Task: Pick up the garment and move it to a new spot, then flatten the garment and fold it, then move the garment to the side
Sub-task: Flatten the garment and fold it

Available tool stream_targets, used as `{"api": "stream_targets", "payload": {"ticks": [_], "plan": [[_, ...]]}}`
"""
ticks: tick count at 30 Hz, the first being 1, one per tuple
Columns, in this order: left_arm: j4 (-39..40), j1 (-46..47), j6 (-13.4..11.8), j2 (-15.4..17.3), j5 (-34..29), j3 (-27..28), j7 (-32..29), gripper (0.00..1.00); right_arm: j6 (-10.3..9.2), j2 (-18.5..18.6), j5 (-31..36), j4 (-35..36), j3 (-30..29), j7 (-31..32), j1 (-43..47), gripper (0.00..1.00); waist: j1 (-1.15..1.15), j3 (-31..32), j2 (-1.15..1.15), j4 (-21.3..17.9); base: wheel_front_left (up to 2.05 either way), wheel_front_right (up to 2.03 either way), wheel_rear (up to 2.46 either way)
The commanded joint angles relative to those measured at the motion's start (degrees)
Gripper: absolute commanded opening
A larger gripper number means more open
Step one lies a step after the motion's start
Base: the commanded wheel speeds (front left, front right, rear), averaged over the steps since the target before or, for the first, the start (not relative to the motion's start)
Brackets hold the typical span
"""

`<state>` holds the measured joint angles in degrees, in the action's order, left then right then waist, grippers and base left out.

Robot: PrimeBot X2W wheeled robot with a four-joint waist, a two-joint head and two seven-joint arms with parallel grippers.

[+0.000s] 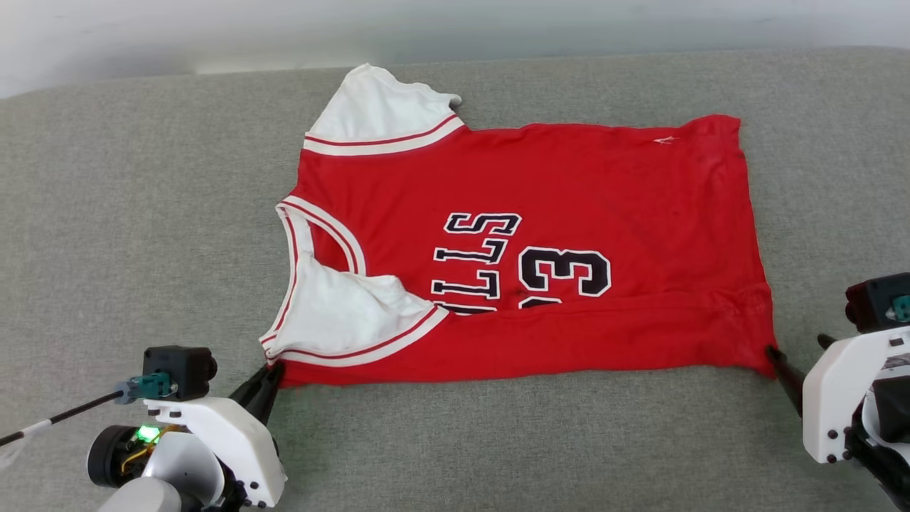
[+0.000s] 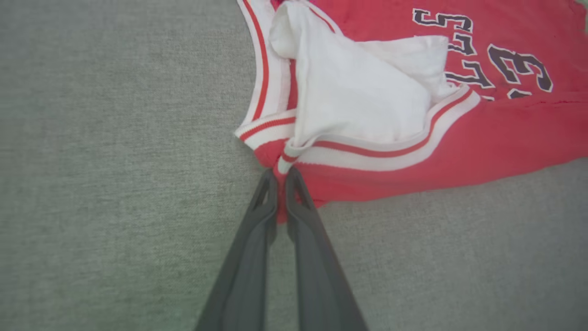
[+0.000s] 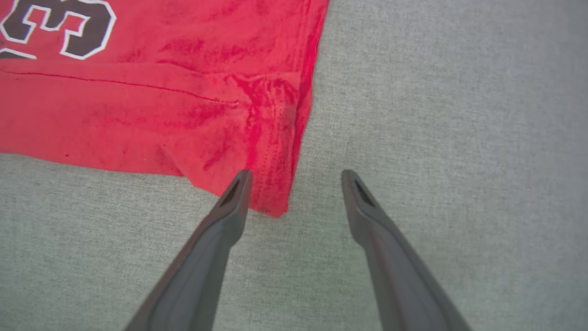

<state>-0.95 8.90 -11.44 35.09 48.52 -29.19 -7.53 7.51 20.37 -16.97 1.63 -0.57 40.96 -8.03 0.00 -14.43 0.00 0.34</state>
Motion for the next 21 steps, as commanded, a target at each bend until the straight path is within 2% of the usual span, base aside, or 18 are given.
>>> {"api": "stream_targets", "payload": {"ticks": [1,10,14,15,16,17,21], "plan": [[0.98,0.08,-0.22,0.37,-0.41,0.18,0.35,0.0,-0.04,-0.54,0.68,-1.0,-0.13,0.45,-0.66,1.0,0.0,0.0,0.0,0.35,0.0,0.0,0.0],[7.97,0.6,-1.44,1.82,-2.08,-0.34,-0.45,0.0,-0.04,-3.93,1.47,-8.27,-1.39,0.66,-3.85,1.0,0.0,-1.96,0.0,2.55,0.0,0.0,0.0],[9.26,1.07,-1.39,2.08,-2.41,-0.63,-0.74,0.0,-0.03,-3.97,1.84,-11.27,-0.3,1.48,-3.67,1.0,0.0,-2.77,0.0,3.33,0.0,0.0,0.0],[9.45,0.99,-1.27,2.16,-2.45,-0.76,-0.86,0.0,-0.03,-4.2,1.67,-12.12,-0.06,1.81,-3.53,0.93,0.0,-2.87,0.0,3.43,0.0,0.0,0.0],[9.51,1.0,-1.16,2.2,-2.47,-0.92,-1.01,0.0,-0.03,-4.18,1.71,-12.9,0.2,2.12,-3.22,0.93,0.0,-2.95,0.0,3.53,0.0,0.0,0.0],[9.49,1.12,-1.04,2.32,-2.6,-1.09,-1.21,0.0,-0.03,-4.03,2.01,-13.55,0.27,2.17,-3.1,0.0,0.0,-2.98,0.0,3.59,0.0,0.0,0.0],[8.92,0.42,-0.78,2.85,-2.88,-1.66,-1.67,0.0,-0.07,-3.94,2.1,-14.64,-0.39,1.37,-3.47,0.0,0.0,-2.14,0.0,3.24,0.0,0.0,0.0]]}}
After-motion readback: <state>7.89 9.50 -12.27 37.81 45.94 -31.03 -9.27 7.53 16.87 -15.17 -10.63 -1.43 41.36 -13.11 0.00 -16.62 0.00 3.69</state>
